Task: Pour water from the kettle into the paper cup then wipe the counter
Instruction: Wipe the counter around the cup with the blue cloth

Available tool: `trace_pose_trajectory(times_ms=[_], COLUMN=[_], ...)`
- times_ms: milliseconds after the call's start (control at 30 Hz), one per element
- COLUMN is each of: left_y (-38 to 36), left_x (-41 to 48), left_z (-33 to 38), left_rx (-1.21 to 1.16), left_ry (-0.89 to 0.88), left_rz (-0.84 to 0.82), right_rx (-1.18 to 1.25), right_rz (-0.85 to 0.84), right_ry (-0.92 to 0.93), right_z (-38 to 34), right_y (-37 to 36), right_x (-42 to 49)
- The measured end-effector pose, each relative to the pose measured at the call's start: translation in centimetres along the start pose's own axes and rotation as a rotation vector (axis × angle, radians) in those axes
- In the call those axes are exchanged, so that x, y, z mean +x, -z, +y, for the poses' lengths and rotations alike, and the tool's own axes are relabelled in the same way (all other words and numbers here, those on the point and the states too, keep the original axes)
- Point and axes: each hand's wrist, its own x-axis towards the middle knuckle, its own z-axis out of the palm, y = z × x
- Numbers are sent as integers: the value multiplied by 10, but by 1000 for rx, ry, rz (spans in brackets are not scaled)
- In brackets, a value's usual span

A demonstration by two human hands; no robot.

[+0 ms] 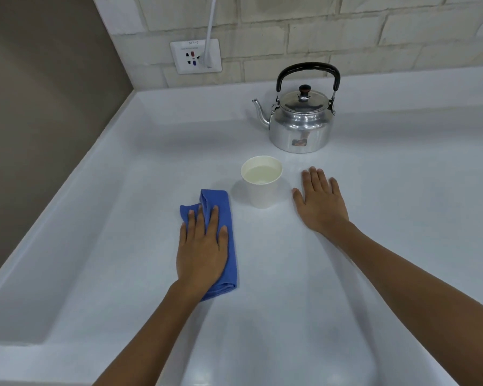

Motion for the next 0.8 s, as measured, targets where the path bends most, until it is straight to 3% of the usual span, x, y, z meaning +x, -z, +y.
trace_pose_trajectory(times_ms=[200,467,667,800], left_y=[-2,-2,-20,-14], left_x=[-41,-26,-53,-54], left_z=[-1,14,62,48], left_rx=[-27,48,10,47], left_ry=[-207,35,-151,-204], left_rz=[-5,42,47,9], right_rx=[1,-1,-1,-5], right_rz=[-5,-13,-13,-20], right_ry=[3,5,19,26], right_z=[1,1,3,4], right_y=[-1,-2,-2,-3], right_x=[0,1,2,1])
